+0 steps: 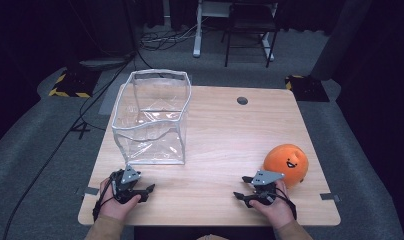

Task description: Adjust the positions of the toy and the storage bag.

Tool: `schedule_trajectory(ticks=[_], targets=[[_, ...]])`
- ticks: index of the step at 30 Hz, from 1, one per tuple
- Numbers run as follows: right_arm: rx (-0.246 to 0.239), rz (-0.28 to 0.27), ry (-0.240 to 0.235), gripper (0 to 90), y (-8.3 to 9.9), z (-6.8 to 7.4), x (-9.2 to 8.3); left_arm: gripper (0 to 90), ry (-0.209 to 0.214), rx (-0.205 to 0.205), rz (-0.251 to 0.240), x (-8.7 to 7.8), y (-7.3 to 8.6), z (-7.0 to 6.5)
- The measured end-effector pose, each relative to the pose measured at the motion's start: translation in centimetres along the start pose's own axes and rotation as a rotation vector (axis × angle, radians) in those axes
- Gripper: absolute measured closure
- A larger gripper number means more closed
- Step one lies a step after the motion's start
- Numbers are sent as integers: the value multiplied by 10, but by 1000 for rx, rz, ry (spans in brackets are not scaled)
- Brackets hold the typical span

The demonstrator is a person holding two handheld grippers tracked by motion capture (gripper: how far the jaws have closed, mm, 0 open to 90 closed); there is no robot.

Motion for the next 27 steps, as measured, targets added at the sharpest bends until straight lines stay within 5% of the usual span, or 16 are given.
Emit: schedule_trajectory(ticks=[22, 27], targets=[[35, -11, 32, 439, -1, -1, -1, 288, -7, -7, 10, -1, 0, -2], [33, -14, 30, 470, -1, -1, -1, 327, -15, -60, -72, -24, -12, 8]])
Point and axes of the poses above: each handheld gripper's, and its own axes: x roughly forward along the jaws, y roughly out of its underside, z roughly to its left, the point moved 8 cm from there along x, roughly forward along the jaws, and after that the axes turned 3 degrees about z, right-handed, at the moved point
